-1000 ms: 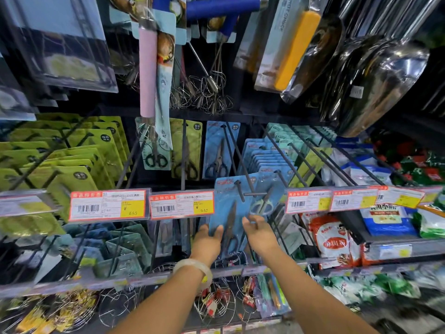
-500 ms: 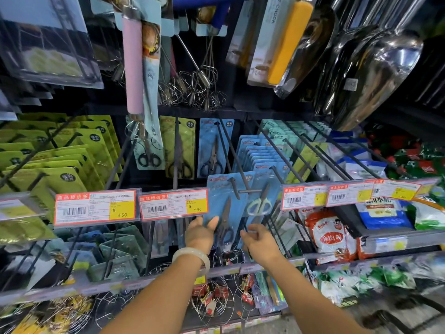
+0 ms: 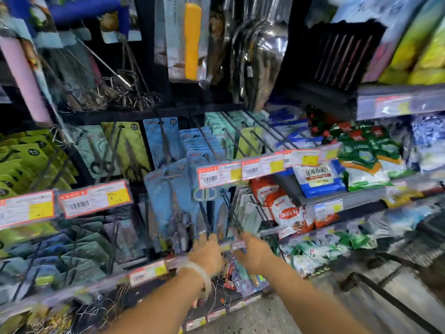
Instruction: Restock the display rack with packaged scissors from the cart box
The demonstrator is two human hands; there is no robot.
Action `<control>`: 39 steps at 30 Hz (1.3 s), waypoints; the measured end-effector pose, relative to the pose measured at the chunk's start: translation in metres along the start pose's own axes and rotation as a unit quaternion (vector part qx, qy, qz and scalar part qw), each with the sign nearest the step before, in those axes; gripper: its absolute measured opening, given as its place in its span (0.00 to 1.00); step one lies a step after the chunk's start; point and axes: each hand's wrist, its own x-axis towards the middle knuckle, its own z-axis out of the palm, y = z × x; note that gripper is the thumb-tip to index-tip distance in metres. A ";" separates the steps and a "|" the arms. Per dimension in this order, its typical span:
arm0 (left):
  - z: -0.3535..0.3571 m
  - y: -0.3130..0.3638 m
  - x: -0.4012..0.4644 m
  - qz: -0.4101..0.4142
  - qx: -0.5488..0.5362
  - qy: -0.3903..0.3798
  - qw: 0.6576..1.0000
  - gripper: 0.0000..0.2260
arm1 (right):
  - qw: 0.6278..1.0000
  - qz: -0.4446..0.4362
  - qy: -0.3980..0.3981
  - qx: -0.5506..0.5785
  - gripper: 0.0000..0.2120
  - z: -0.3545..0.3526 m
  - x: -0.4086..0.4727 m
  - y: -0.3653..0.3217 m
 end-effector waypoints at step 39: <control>0.327 0.797 -0.040 0.512 0.297 -0.189 0.784 0.28 | 0.873 0.435 0.204 0.087 0.25 -0.323 -0.231 0.719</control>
